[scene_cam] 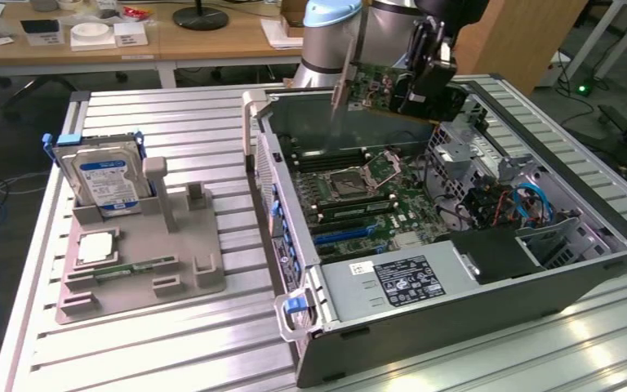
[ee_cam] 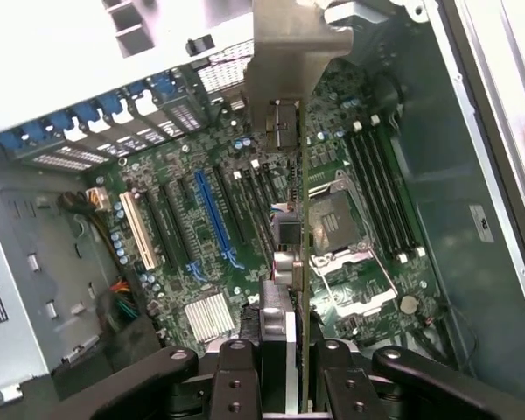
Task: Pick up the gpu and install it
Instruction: 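Insert the gpu into the slot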
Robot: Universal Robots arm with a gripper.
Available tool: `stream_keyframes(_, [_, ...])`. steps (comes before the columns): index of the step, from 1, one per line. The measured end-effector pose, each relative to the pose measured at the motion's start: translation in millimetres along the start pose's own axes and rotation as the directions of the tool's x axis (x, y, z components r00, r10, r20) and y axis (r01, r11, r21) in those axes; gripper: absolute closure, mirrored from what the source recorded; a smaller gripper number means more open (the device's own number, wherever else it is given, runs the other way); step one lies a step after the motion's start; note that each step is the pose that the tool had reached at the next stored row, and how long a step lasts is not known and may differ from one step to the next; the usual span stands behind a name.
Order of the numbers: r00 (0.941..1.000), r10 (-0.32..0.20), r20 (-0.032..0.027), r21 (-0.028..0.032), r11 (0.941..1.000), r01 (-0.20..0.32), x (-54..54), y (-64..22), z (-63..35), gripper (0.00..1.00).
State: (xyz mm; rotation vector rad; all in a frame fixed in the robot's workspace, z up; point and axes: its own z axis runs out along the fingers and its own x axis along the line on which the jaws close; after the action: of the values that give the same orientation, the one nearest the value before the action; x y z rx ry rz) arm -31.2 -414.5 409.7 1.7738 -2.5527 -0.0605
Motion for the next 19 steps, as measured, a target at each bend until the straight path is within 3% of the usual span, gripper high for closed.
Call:
stream_keyframes(5, [0.998,-0.064,-0.0033,0.0002,0.998,0.064,0.0,0.0,0.2,0.72])
stream_keyframes(10, [0.9918,-0.128,-0.0065,0.0002,0.9918,0.128,0.0,0.0,0.4,0.72])
stream_keyframes(14, [0.982,-0.189,-0.0096,0.0,0.982,0.189,0.0,0.0,0.6,0.72])
stream_keyframes(19, [0.9623,-0.272,-0.0139,-0.0007,0.9624,0.272,0.0,0.0,0.8,0.72])
